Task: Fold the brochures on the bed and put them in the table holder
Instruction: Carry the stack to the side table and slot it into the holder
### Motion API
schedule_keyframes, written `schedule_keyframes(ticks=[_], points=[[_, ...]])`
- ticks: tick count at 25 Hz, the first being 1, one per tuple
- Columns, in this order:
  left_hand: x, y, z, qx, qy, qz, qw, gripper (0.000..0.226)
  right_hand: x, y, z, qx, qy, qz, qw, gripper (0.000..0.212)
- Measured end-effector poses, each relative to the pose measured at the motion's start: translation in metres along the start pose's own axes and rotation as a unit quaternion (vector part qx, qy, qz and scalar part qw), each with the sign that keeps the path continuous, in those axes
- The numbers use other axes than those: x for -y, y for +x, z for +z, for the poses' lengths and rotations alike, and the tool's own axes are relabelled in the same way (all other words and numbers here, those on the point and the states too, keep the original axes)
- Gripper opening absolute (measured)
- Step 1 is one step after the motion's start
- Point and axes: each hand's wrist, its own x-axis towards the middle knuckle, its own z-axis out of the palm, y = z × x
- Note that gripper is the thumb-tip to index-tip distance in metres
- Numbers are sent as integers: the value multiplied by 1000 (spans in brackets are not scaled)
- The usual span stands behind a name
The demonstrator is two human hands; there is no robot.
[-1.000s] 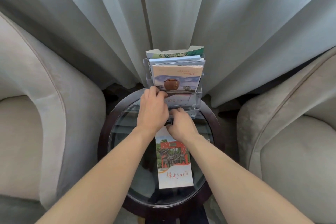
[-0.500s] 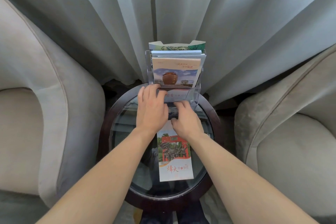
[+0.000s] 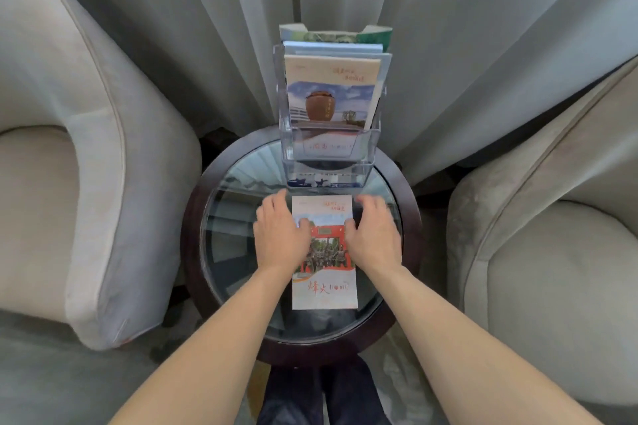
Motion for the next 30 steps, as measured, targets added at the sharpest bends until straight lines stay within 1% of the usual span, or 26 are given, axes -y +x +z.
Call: schedule_keyframes(ticks=[2, 4, 8, 11, 13, 15, 17, 18, 19, 21, 24, 30], points=[[11, -12, 19, 49, -49, -71, 995, 63, -8, -10, 19, 41, 26, 50, 998, 38], [15, -20, 32, 54, -75, -100, 991, 60, -12, -15, 30, 35, 48, 56, 997, 38], [13, -25, 44, 18, -81, -103, 991, 49, -7, -11, 33, 19, 100, 88, 991, 41], [10, -24, 47, 19, -94, -79, 992, 37, -5, -10, 33, 19, 113, 101, 988, 44], [7, -21, 48, 21, -106, -80, 991, 36, -3, -9, 35, 20, 120, 104, 987, 47], [5, -19, 49, 14, -122, -108, 986, 38, -2, -8, 35, 28, 129, 112, 985, 51], [6, -13, 46, 16, -149, -164, 975, 43, -3, -4, 32, 40, 143, 144, 978, 55], [6, -11, 44, 16, -163, -184, 969, 42, -4, -2, 31, 51, 146, 162, 975, 56], [5, -9, 42, 13, -174, -193, 966, 36, -5, 0, 30, 62, 142, 173, 973, 55], [-1, -6, 36, -7, -176, -190, 966, 24, -5, 3, 27, 69, 130, 175, 973, 41], [-14, -4, 24, -31, -175, -158, 971, 18, 4, 6, 16, 44, 140, 179, 973, 25], [-55, 10, -32, -87, -193, -39, 977, 15, 42, 23, -45, -65, 129, 130, 981, 8]])
